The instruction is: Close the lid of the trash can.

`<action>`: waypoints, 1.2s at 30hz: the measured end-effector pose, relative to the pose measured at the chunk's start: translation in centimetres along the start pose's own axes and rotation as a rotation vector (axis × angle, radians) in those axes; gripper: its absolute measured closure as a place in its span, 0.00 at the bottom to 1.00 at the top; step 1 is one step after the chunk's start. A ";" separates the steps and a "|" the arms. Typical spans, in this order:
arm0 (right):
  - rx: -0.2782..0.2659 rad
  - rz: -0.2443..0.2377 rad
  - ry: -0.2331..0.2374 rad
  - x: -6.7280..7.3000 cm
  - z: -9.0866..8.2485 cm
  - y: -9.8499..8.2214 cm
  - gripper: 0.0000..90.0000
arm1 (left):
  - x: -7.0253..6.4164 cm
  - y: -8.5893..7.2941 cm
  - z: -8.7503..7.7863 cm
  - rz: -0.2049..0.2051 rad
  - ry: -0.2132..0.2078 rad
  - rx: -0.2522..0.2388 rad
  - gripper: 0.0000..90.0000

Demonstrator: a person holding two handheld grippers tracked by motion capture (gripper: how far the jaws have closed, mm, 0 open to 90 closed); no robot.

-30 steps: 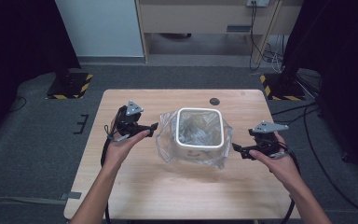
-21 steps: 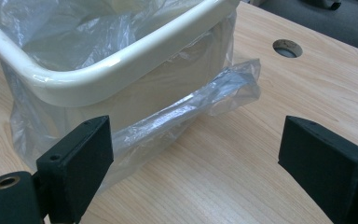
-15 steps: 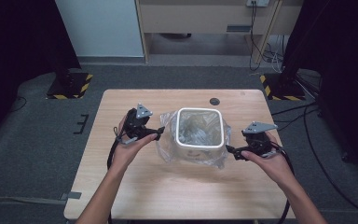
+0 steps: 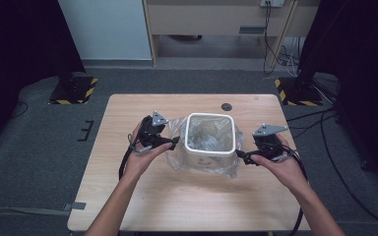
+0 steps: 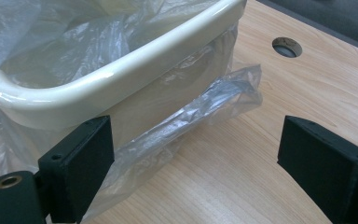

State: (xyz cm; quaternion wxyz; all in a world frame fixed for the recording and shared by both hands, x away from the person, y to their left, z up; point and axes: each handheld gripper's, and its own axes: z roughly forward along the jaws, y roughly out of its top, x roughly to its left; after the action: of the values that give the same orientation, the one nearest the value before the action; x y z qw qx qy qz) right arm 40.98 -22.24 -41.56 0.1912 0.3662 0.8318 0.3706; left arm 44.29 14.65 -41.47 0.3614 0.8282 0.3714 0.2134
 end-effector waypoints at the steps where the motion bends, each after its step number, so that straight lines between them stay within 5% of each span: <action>1: 0.006 0.002 -0.004 -0.1 0.1 0.1 0.12 | 0.0 0.0 0.0 0.002 0.000 -0.001 0.13; 13: 0.043 0.021 -0.055 -1.0 0.6 0.5 0.13 | -0.2 0.1 -0.6 0.001 0.039 -0.011 0.14; 20: -0.044 0.064 -0.054 -2.9 -0.7 1.8 0.50 | -0.8 0.5 -2.5 -0.039 0.070 -0.081 0.17; 24: -0.075 0.042 -0.008 -2.9 0.6 4.0 0.60 | -1.7 0.5 -3.8 -0.030 0.045 -0.138 0.17; 29: -0.080 0.032 0.022 -2.3 3.0 6.5 0.57 | -3.5 0.6 -5.1 0.004 0.011 -0.180 0.17; 36: -0.041 0.014 0.010 -1.9 4.8 7.5 0.59 | -5.0 0.3 -4.8 0.041 -0.030 -0.164 0.16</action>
State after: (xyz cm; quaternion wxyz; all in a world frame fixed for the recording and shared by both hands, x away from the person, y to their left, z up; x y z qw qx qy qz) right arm 48.61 -17.96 -38.90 0.1919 0.3660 0.8224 0.3909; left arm 38.27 12.78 -38.62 0.4292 0.8064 0.3300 0.2380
